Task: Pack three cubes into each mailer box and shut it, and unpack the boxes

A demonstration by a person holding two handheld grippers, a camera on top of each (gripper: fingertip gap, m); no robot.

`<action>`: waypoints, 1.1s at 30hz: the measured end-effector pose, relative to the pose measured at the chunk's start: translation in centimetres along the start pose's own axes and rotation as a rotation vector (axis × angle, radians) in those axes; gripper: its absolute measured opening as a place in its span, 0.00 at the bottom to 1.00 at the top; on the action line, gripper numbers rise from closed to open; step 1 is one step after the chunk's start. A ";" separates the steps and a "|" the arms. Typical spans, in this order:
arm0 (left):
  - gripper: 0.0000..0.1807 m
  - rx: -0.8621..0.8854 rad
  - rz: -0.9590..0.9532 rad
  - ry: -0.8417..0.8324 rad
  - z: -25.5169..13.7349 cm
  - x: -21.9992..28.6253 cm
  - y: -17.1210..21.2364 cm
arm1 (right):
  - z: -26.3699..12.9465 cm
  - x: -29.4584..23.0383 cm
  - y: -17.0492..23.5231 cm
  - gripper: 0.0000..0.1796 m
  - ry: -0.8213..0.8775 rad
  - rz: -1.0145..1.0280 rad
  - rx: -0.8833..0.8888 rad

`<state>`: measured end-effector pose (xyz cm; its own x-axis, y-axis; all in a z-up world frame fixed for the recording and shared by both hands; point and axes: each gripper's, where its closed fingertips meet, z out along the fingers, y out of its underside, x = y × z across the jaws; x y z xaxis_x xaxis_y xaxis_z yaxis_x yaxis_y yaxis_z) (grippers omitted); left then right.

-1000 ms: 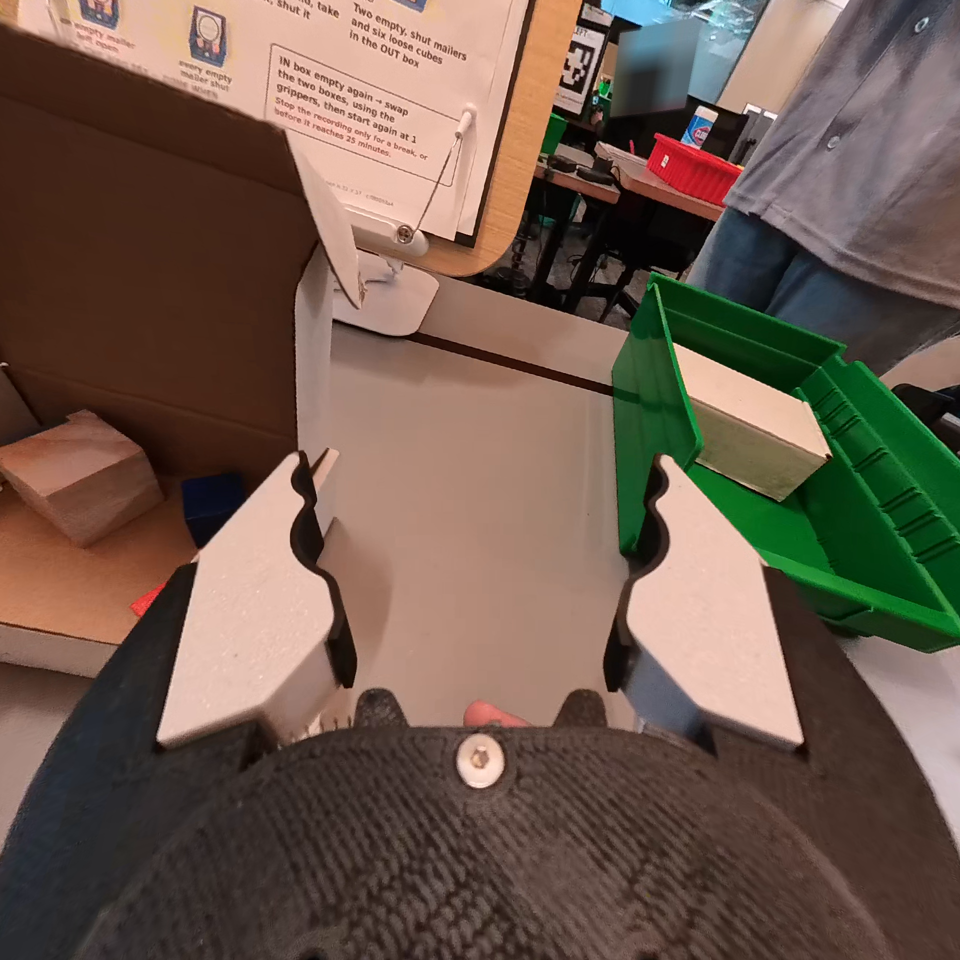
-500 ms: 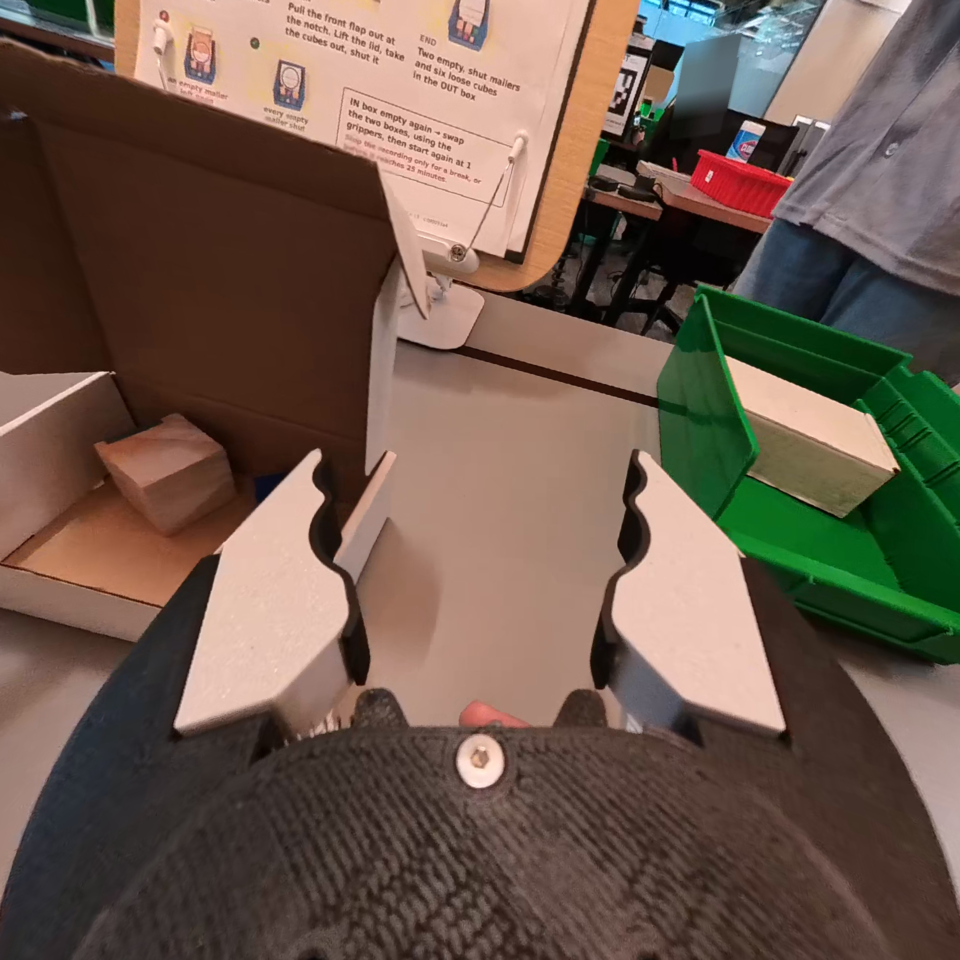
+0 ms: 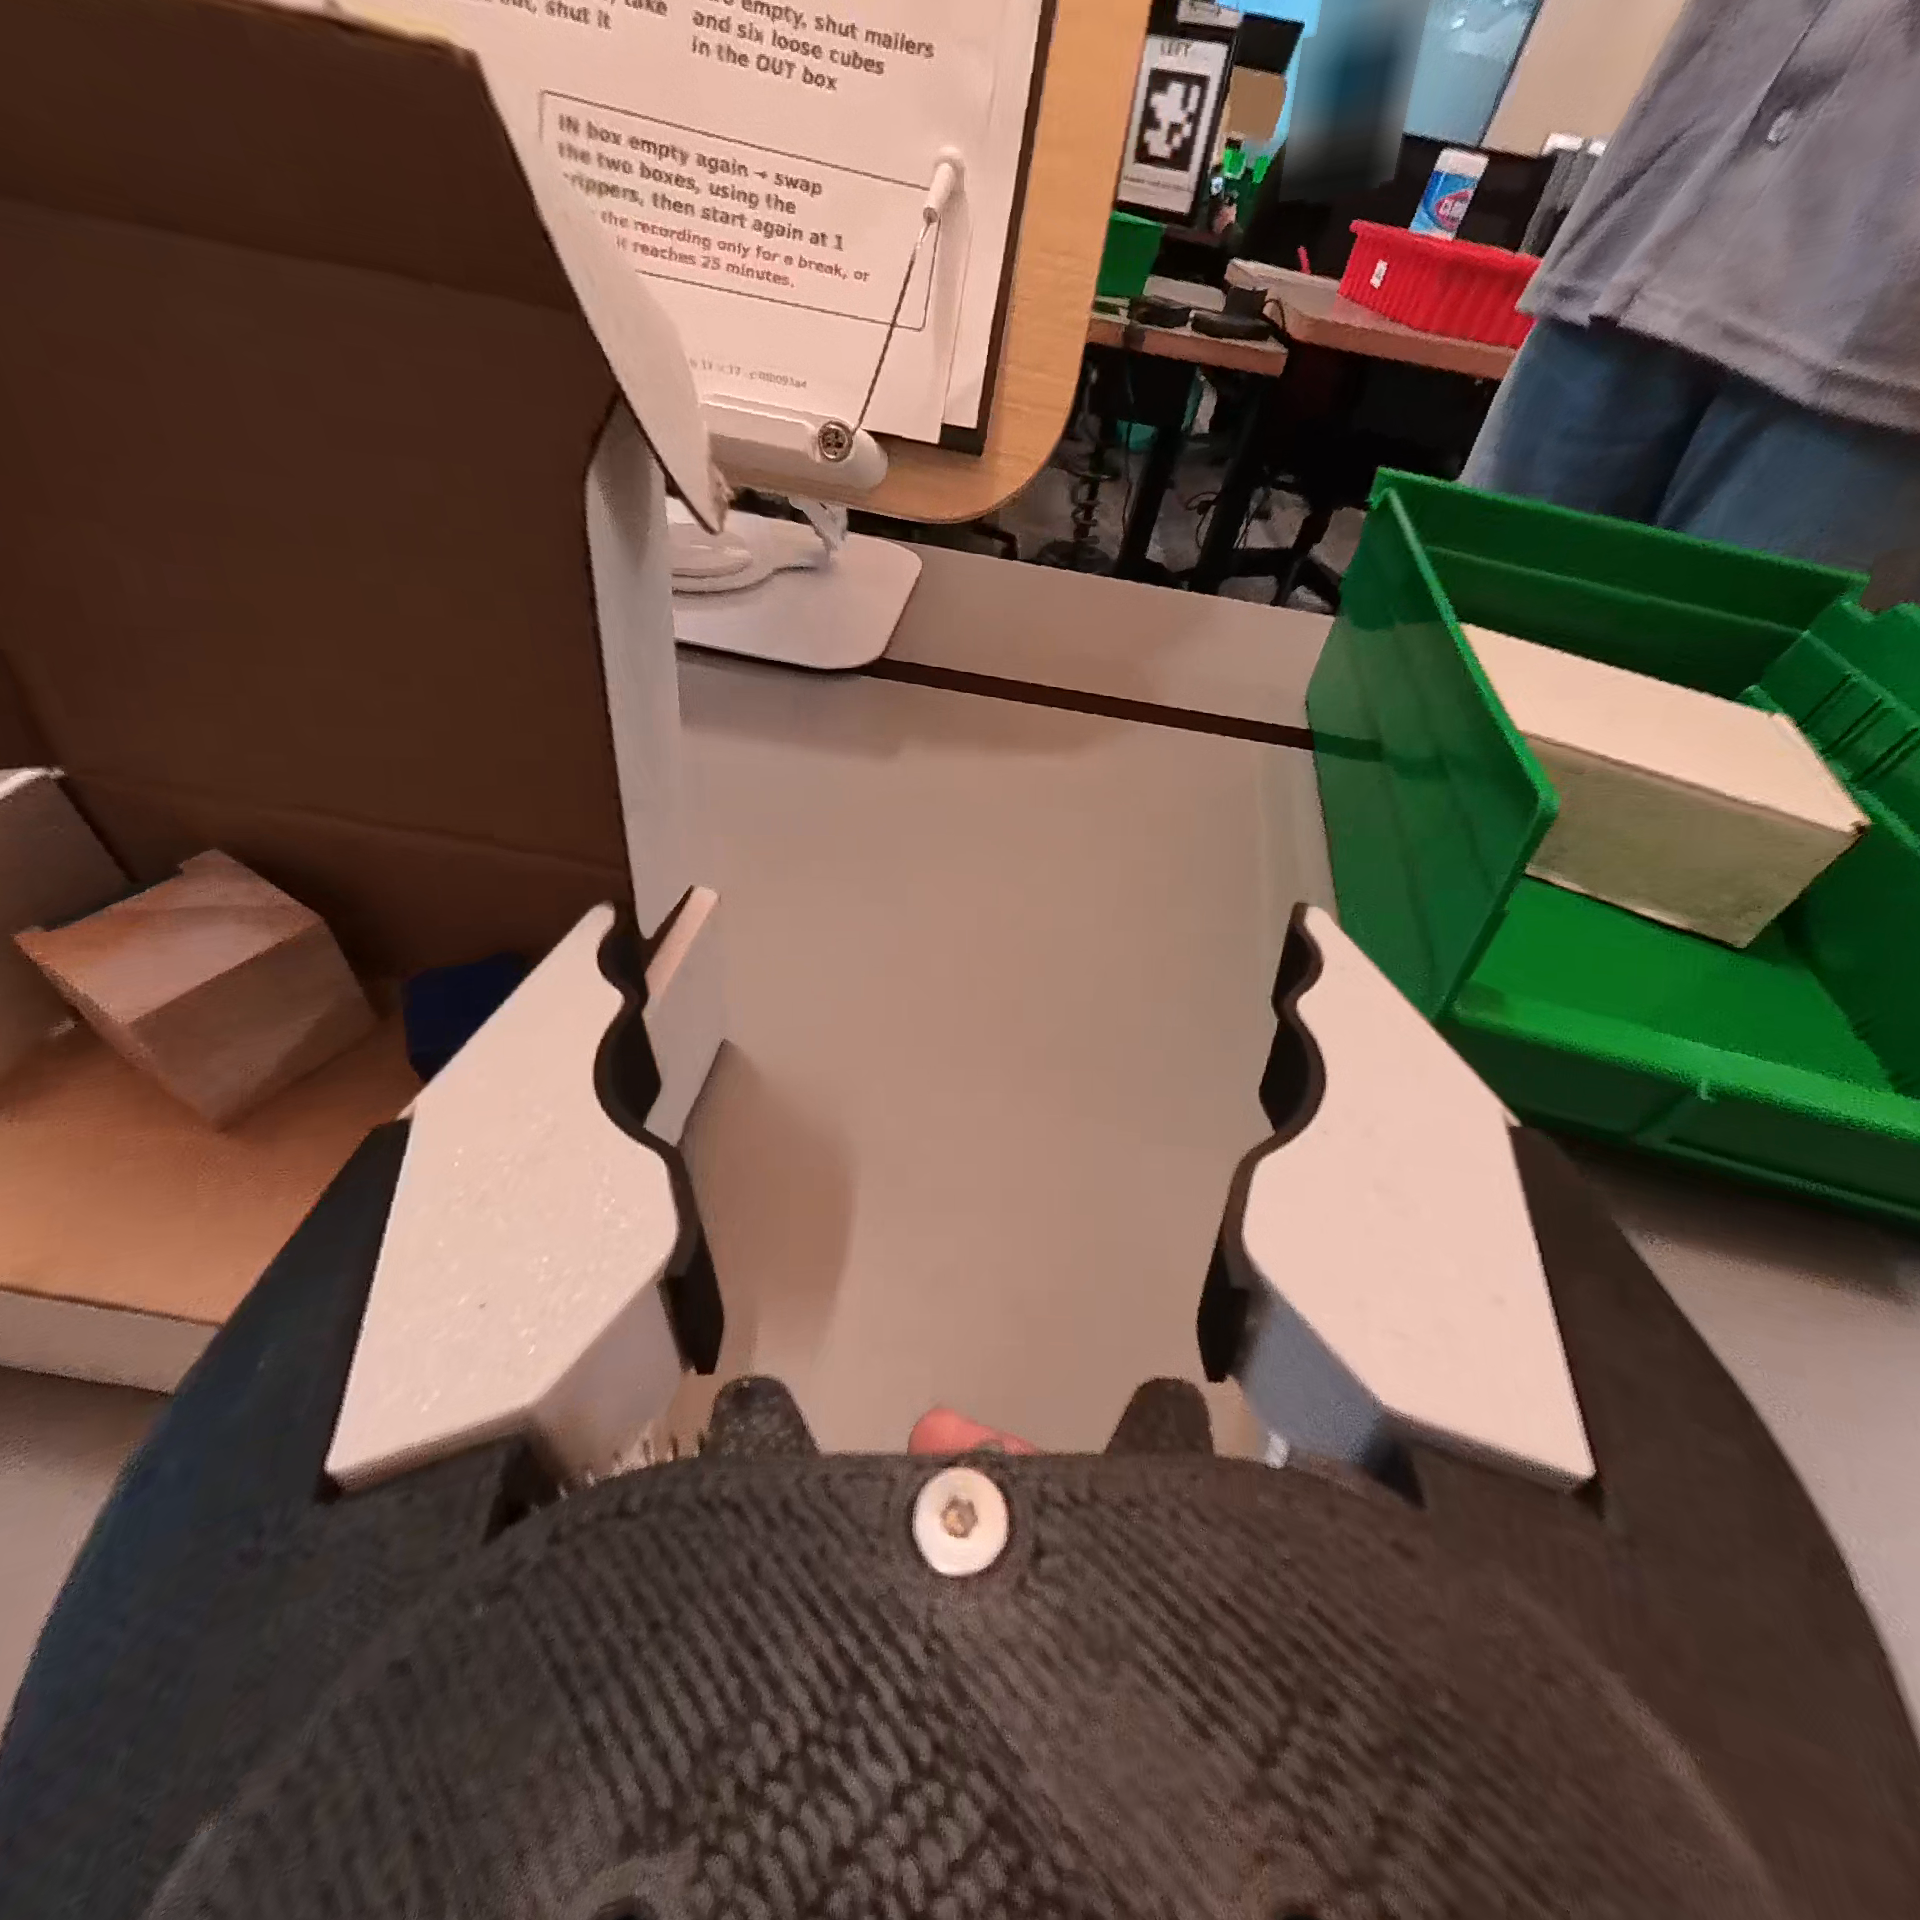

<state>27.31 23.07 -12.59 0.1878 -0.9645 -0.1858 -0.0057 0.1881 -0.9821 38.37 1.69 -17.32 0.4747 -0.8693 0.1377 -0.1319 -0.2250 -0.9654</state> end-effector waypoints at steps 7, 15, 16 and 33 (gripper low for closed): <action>0.62 -0.032 -0.055 0.028 0.1 0.1 0.5 | 0.7 -0.7 0.1 0.62 -0.049 0.003 -0.006; 0.43 -0.018 -0.094 0.029 -0.2 -0.2 0.4 | 1.3 -3.7 -1.2 0.41 -0.238 -0.084 0.024; 0.39 -0.011 -0.084 0.033 -0.3 -0.1 0.3 | 1.2 -4.0 -1.5 0.36 -0.258 -0.084 0.048; 0.00 0.040 -0.044 0.068 -0.8 0.9 0.0 | -0.8 -5.2 -1.7 0.00 -0.303 -0.061 0.152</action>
<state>26.67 22.04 -12.80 0.1204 -0.9820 -0.1453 0.0404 0.1511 -0.9877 35.41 6.20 -16.25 0.7178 -0.6807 0.1461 0.0250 -0.1846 -0.9825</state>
